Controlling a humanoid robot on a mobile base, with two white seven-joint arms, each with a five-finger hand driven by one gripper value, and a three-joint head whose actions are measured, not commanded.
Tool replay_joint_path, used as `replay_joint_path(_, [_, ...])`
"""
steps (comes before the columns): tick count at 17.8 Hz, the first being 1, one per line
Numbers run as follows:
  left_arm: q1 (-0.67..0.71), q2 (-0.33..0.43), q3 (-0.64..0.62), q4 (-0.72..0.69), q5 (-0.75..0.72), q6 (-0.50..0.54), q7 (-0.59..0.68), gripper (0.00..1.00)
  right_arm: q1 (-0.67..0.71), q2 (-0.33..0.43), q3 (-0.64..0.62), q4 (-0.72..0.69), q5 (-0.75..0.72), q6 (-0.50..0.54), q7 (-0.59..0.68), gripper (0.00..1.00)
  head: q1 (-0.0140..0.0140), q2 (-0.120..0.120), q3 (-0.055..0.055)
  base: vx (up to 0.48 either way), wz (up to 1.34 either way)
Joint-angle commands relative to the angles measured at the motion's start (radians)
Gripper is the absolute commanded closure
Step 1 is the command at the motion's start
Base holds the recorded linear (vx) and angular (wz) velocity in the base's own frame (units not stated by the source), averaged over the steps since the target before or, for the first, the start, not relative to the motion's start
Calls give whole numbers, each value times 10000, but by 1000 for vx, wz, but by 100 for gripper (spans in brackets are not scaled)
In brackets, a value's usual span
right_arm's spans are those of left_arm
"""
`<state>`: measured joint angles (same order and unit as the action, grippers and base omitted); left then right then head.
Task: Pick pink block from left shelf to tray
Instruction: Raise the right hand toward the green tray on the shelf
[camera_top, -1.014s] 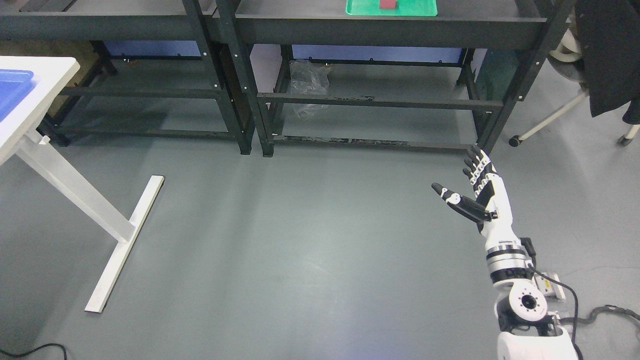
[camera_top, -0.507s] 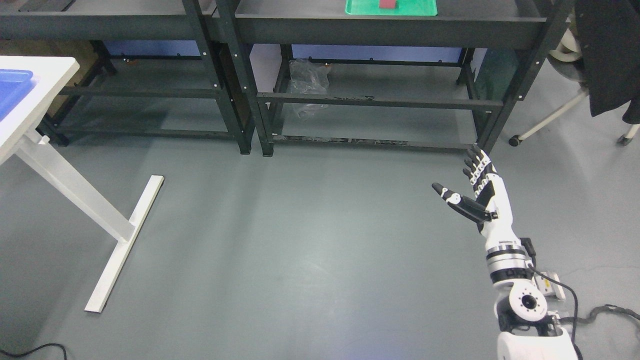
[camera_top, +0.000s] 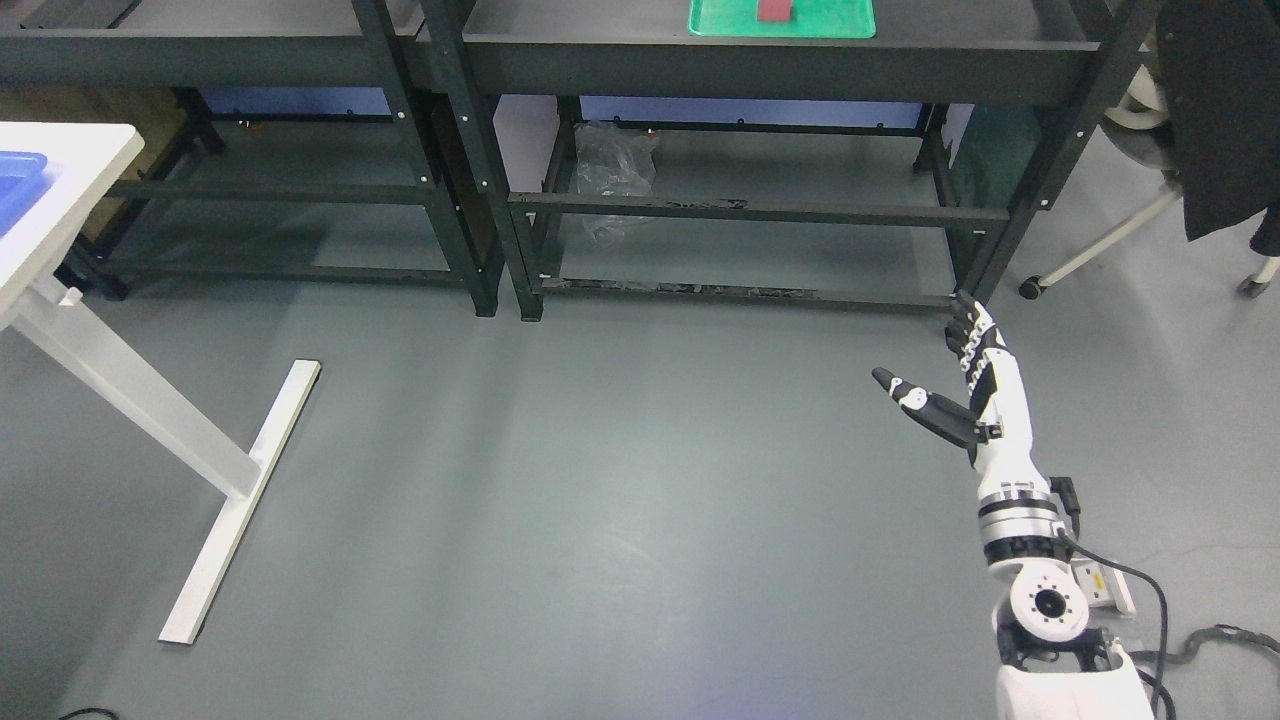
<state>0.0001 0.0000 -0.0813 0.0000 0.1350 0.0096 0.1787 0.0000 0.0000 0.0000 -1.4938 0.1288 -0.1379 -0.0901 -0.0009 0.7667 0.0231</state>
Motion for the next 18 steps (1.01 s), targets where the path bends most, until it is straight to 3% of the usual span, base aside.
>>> replay_joint_path(1, [-292,175,0,-175,0,-4,8,0,-291,-175,397,-79,7955,14,-1139,0,0,0,0,167,-15])
replay_joint_path(6, [-292,175,0,-175,0,-4,8,0,-123,-175,874,-554,11440,841,-941,0,0,0,0,198,-90])
replay_joint_path(9, [-292,175,0,-175,0,-4,8,0,-93,-175,767,-677,11277,903,-772,0,0,0,0,224,-140])
replay_joint_path(12, [-292,175,0,-175,0,-4,8,0,-62,-175,644,-738,9744,843,-878,0,0,-1,0,189,-119])
replay_joint_path(18, [-292,175,0,-175,0,-4,8,0,-77,-175,230,-1091,9742,689,-1001,0,0,-1,0,191,108])
